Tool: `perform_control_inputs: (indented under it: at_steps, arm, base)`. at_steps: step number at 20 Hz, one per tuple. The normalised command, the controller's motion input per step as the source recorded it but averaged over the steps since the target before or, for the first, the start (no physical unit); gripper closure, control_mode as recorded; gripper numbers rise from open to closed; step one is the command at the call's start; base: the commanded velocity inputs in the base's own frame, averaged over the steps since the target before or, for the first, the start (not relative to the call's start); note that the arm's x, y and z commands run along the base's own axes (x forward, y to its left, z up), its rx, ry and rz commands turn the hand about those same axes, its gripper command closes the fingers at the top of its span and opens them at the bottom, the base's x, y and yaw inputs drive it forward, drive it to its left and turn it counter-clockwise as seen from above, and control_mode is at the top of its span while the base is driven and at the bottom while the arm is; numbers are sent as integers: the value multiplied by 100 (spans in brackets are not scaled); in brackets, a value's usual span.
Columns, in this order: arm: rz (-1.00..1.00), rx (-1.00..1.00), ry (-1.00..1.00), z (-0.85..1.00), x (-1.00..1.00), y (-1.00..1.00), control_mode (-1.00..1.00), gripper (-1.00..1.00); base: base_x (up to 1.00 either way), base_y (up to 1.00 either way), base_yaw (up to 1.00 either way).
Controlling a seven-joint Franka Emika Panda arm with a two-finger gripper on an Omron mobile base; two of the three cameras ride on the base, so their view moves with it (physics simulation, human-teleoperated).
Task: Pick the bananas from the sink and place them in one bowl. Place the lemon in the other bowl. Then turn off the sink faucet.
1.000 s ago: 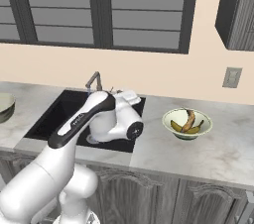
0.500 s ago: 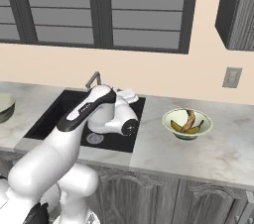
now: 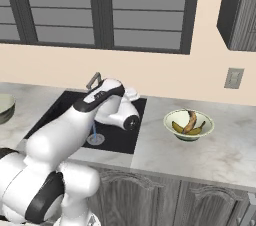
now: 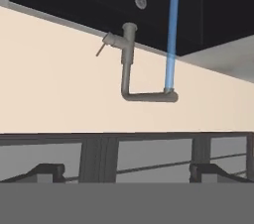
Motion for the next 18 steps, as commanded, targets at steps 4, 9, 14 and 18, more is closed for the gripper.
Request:
perform_control_inputs:
  at_steps: [4, 9, 14, 18]
  arm:
    - [0, 0, 0, -14, 44, 0, -100, -100]
    - [0, 0, 0, -18, 44, 0, -100, -100]
    - [0, 0, 0, -16, 33, 0, -100, -100]
    - [0, 0, 0, -14, 26, 0, -100, -100]
  base:
    - [0, 0, 0]
    - [0, 0, 0]
    - [0, 0, 0]
    - [0, 0, 0]
